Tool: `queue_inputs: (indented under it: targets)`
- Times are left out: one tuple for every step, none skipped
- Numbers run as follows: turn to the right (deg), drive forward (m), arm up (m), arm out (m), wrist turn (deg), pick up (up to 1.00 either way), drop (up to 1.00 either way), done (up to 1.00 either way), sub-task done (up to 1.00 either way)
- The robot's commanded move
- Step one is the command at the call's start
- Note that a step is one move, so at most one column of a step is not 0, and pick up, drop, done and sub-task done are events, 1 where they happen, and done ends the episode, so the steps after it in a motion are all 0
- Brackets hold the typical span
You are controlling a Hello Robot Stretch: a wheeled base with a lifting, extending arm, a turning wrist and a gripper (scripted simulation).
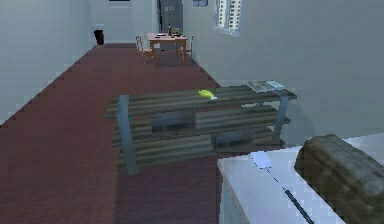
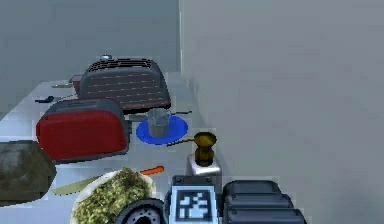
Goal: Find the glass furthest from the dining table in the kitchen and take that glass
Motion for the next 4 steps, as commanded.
queue_inputs:
  targets:
    - [0.0, 0.00, 0.00, 0.34, 0.0, 0.00, 0.00, 0.00, 0.00]
    - [0.0, 0.00, 0.00, 0.00, 45.0, 0.00, 0.00, 0.00, 0.00]
    - [0.0, 0.00, 0.00, 0.00, 45.0, 0.00, 0.00, 0.00, 0.00]
    - [0.0, 0.00, 0.00, 0.00, 45.0, 0.00, 0.00, 0.00, 0.00]
